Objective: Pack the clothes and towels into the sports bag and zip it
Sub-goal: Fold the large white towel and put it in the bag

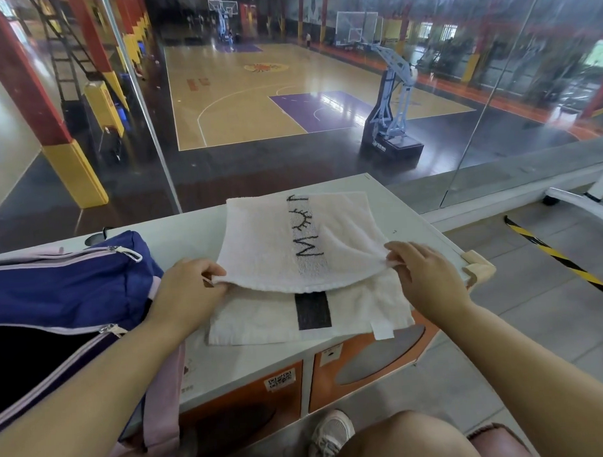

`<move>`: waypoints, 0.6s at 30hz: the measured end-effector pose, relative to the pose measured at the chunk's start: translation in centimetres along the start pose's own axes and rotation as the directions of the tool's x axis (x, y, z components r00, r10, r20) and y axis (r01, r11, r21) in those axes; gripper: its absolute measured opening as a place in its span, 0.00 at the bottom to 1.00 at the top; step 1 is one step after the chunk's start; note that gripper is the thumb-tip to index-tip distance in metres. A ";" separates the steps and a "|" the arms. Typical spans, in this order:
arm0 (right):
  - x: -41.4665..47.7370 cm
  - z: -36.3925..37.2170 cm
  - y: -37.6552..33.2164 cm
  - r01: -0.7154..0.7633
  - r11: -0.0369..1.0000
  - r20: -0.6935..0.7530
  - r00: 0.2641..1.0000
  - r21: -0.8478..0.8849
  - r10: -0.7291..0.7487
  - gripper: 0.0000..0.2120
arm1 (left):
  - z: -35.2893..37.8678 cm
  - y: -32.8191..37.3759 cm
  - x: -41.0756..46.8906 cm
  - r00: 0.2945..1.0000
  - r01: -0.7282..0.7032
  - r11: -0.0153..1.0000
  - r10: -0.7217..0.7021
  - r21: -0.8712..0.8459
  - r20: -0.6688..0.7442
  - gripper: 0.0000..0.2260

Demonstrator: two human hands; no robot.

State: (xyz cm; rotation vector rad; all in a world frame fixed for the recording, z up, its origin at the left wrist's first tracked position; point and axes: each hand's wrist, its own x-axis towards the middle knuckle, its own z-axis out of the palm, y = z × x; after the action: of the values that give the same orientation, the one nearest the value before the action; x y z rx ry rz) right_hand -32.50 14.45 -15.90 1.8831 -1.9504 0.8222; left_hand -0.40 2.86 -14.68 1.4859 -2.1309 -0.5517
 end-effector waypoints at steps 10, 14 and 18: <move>-5.3 -0.5 0.7 0.219 0.976 0.270 0.938 0.023 -0.217 0.08 | 2.1 -3.7 -3.6 0.906 -0.409 0.883 0.361 0.232 0.224 0.04; -6.5 0.3 0.9 0.229 0.972 0.344 0.918 -0.059 -0.196 0.17 | 3.0 -4.2 -3.8 0.836 -0.548 0.784 0.505 0.292 0.213 0.07; -7.5 1.1 0.3 0.228 0.968 0.330 0.926 -0.107 -0.182 0.15 | 3.3 -4.1 -4.0 0.773 -0.625 0.725 0.523 0.290 0.359 0.14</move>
State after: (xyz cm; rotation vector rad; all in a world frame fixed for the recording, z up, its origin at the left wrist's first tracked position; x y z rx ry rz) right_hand -31.95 19.84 -21.21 2.1914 -1.8788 0.3212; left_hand 1.89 5.43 -20.27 0.8375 -2.8682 -0.0695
